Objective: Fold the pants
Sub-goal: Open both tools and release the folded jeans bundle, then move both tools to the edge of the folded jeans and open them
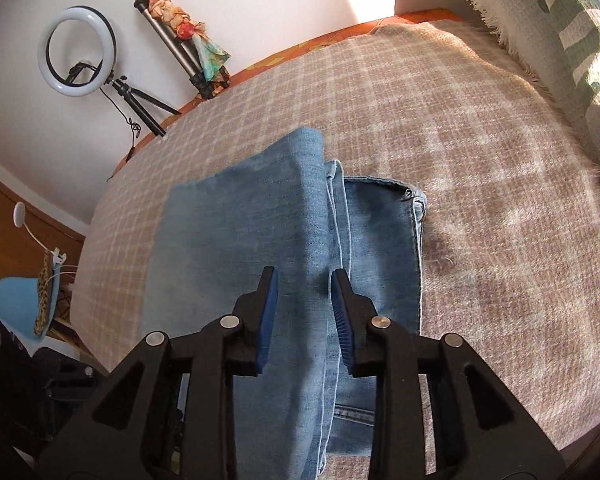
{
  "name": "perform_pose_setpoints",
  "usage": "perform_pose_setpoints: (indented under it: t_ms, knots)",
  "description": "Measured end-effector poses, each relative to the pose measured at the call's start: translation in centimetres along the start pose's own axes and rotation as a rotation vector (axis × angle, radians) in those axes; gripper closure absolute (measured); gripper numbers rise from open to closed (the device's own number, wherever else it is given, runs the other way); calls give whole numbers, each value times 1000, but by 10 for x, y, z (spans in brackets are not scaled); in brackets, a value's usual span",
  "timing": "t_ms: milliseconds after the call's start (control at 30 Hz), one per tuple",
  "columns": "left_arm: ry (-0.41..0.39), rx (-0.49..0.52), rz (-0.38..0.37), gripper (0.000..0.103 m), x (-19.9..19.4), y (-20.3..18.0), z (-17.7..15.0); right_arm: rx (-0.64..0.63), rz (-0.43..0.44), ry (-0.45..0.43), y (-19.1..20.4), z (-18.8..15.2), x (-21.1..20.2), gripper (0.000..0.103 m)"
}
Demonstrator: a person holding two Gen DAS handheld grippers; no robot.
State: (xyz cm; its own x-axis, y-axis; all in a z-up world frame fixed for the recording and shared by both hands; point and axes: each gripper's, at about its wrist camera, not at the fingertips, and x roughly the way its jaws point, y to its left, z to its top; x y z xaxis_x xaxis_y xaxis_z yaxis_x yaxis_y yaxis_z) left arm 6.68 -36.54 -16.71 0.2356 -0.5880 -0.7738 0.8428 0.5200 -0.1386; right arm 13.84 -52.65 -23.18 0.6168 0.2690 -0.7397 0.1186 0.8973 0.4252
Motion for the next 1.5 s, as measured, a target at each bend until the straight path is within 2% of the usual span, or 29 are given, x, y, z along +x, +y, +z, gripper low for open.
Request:
perform_pose_setpoints:
  t_ms: [67,100,167,333,467,533,567,667,800,900,967,1067,1167,1267,1400,1500]
  knots:
    - [9,-14,26,103,-5,16,-9,-2,-4,-1,4,-3,6,74]
    - [15,-21,47,103,-8,23,-15,-2,-11,-2,6,-4,9,78]
    - [31,-40,87,103,-8,40,-21,-13,-39,-28,13,-7,8,94]
    - [58,-105,144,103,-4,75,-34,-51,-129,-96,33,-13,-11,99]
    - [46,-129,135,103,-8,89,-39,-131,-224,-112,46,-10,-30,100]
    - [34,-129,129,103,-8,91,-36,-133,-281,-109,39,-7,-30,100]
    - [29,-130,120,103,-8,91,-35,-104,-288,-100,30,-5,-28,100]
    - [34,-138,66,103,-2,88,-35,-50,-232,-52,3,-4,-13,100]
    - [65,-86,67,103,12,81,-40,-91,-292,-49,5,-13,-2,94]
    - [74,-109,54,103,17,86,-43,-120,-371,-115,23,-18,-14,86]
    - [72,-107,55,103,18,86,-43,-163,-388,-166,42,-24,-24,84]
    - [69,-90,67,103,18,83,-44,-224,-390,-204,66,-40,-30,71]
    - [61,-85,70,103,16,83,-47,-223,-400,-220,74,-55,-32,71]
    - [52,-84,71,103,16,83,-49,-204,-489,-235,68,-63,-31,71]
    - [42,-70,80,103,17,82,-52,-179,-399,-228,60,-66,-36,71]
    - [38,-62,87,103,19,81,-54,-200,-385,-190,60,-68,-22,71]
